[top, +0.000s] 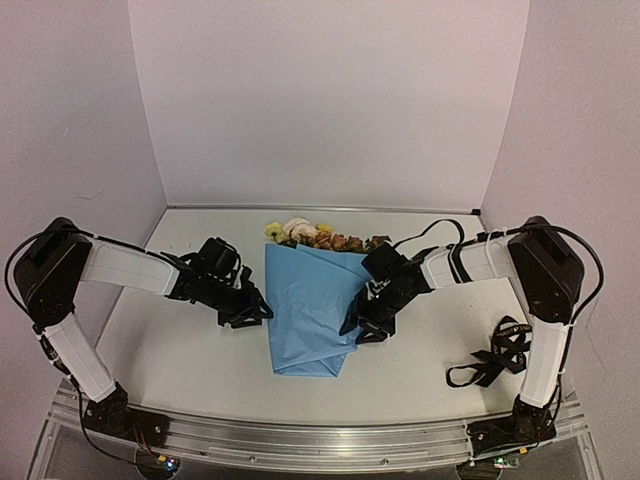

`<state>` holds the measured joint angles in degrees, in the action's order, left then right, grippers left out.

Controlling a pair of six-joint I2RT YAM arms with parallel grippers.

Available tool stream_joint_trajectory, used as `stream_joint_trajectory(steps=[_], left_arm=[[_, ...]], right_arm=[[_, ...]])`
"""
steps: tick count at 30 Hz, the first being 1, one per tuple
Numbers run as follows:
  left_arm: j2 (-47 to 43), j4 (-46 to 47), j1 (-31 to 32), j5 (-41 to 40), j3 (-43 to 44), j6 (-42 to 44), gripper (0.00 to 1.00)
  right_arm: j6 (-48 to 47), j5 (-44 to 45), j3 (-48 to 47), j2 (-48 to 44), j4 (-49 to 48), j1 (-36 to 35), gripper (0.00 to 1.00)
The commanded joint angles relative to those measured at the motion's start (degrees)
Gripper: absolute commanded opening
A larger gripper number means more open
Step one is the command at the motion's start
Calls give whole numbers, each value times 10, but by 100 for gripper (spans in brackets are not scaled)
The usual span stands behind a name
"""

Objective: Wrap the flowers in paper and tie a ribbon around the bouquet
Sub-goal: Press the fold line of the folded wrapping paper.

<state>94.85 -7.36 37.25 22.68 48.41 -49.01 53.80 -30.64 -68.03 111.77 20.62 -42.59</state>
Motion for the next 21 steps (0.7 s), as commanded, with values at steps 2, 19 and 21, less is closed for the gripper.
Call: stream_joint_trajectory(steps=[2, 19, 21], left_arm=[[36, 57, -7, 6, 23, 12, 41], [38, 79, -7, -14, 7, -20, 41], [31, 73, -7, -19, 9, -16, 41]], right_arm=[[5, 17, 13, 5, -22, 4, 43], [-94, 117, 47, -152, 171, 9, 49], [-97, 153, 90, -202, 198, 18, 52]])
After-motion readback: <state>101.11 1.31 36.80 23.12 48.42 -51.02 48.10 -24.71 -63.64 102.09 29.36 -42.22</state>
